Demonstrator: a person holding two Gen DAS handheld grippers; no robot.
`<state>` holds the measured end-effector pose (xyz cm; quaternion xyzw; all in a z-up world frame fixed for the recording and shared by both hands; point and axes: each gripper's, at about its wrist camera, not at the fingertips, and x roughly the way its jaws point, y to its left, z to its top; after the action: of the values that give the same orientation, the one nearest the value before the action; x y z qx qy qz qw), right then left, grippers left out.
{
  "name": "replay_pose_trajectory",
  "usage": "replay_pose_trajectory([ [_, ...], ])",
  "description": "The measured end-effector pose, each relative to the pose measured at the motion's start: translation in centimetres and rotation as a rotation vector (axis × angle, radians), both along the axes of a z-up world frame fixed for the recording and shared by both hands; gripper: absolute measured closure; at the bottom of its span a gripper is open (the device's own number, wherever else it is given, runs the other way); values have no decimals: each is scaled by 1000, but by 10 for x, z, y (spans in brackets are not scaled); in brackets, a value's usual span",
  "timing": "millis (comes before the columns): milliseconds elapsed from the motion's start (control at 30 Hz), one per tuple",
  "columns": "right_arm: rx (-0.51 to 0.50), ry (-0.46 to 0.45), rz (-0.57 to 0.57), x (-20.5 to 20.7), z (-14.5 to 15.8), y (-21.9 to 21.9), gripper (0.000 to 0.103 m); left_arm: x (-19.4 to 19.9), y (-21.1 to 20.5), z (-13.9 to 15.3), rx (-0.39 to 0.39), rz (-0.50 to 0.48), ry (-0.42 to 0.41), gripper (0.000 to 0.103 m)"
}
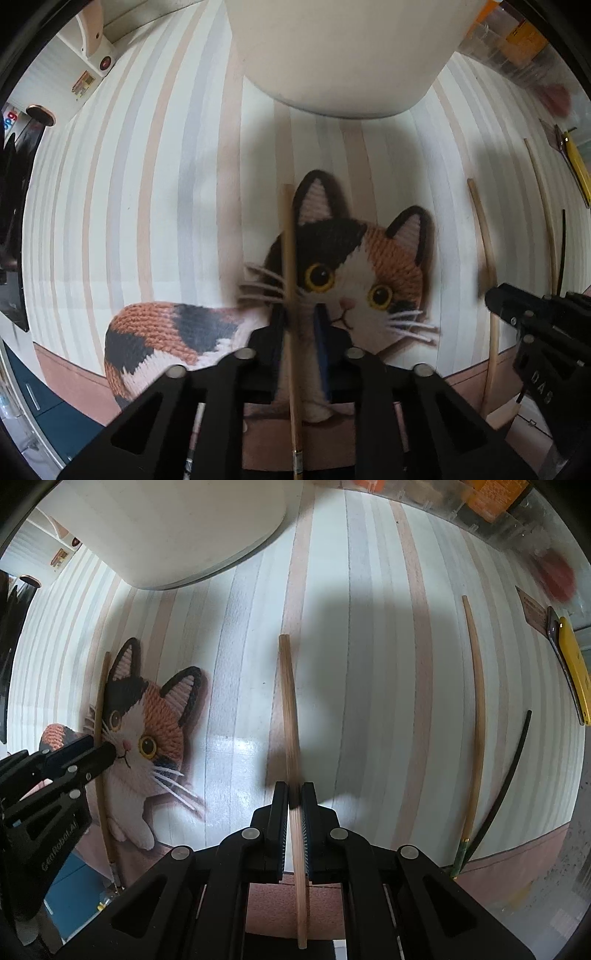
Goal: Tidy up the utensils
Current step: 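Lift both held wooden chopsticks upright over the cream holder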
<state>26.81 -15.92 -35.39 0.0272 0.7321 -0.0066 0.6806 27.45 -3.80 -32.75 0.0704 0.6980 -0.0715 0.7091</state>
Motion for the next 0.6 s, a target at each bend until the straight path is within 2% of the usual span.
replay_pose_trajectory([
  [133, -19, -24, -12, -1, 0, 1, 96, 2, 0, 4, 55, 15, -49, 99],
  [300, -45, -69, -30, -9, 8, 1, 96, 6, 24, 19, 94, 52, -121, 98],
  [467, -37, -170, -35, -11, 37, -3, 96, 8, 44, 47, 75, 110, -204, 98],
  [600, -35, -282, -25, -11, 69, -3, 96, 6, 51, 83, 56, 111, -309, 99],
])
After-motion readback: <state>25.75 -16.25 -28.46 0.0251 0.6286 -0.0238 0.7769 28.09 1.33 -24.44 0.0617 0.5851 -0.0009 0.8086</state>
